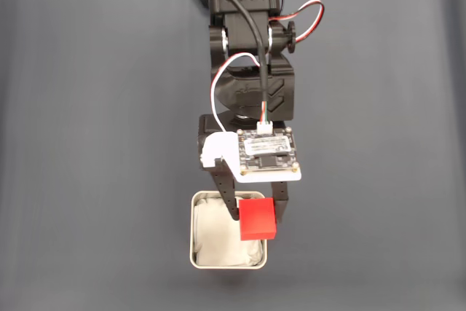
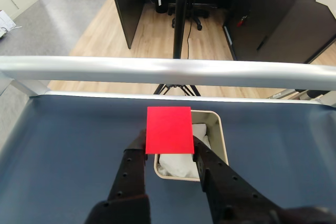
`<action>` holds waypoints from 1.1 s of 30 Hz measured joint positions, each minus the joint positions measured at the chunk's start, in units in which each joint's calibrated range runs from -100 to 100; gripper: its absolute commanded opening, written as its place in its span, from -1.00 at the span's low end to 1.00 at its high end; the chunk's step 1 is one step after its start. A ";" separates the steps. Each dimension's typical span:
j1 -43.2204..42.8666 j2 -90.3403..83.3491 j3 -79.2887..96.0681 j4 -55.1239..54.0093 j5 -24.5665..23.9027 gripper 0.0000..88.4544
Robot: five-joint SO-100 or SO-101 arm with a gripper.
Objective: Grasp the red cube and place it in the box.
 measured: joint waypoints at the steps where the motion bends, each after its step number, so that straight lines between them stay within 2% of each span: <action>1: 0.22 0.00 0.18 0.00 0.00 -0.74; 33: 3.71 2.87 0.54 -2.70 0.10 -0.74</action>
